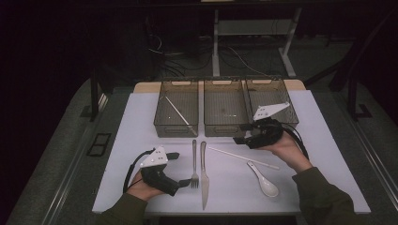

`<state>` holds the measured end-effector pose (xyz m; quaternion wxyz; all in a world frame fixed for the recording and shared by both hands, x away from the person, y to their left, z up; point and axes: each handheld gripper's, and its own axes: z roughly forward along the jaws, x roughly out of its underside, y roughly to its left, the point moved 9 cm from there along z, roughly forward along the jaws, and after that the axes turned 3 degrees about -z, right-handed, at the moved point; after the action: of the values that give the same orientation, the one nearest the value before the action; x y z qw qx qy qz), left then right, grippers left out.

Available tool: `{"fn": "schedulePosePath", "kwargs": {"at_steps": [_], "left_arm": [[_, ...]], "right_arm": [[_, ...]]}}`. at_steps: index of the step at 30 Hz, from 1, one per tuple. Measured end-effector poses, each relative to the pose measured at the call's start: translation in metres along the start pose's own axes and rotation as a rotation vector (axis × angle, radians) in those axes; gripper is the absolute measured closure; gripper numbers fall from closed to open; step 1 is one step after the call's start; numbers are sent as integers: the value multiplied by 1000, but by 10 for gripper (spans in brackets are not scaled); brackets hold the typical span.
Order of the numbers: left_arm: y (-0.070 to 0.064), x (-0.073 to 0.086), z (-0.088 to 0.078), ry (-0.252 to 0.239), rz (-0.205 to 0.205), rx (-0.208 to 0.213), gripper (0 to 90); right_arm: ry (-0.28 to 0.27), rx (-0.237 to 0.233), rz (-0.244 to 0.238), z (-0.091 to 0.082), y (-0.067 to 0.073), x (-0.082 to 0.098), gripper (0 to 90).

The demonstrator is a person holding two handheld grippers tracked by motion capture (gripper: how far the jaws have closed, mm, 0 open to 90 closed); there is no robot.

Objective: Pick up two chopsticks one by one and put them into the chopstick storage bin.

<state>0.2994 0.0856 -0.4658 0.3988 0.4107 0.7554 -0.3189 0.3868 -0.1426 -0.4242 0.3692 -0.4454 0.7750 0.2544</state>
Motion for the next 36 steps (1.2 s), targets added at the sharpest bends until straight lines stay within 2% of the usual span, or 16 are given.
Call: {"fn": "schedulePosePath", "kwargs": {"at_steps": [3, 7, 9, 16, 26, 36], "left_arm": [[1, 0, 0, 0, -1, -2, 0], [1, 0, 1, 3, -1, -5, 0], [0, 0, 1, 5, -1, -4, 0], [-1, 0, 0, 0, 2, -1, 0], [0, -1, -2, -4, 7, -7, 0], [1, 0, -3, -2, 5, -7, 0]], "right_arm": [[7, -1, 22, -5, -1, 13, 396], [45, 0, 18, -7, -2, 28, 422], [44, -5, 24, -9, -1, 32, 437], [77, 28, 18, -13, 0, 54, 557], [157, 7, 17, -4, 0, 78, 716], [211, -3, 20, 7, -2, 91, 766]]}}
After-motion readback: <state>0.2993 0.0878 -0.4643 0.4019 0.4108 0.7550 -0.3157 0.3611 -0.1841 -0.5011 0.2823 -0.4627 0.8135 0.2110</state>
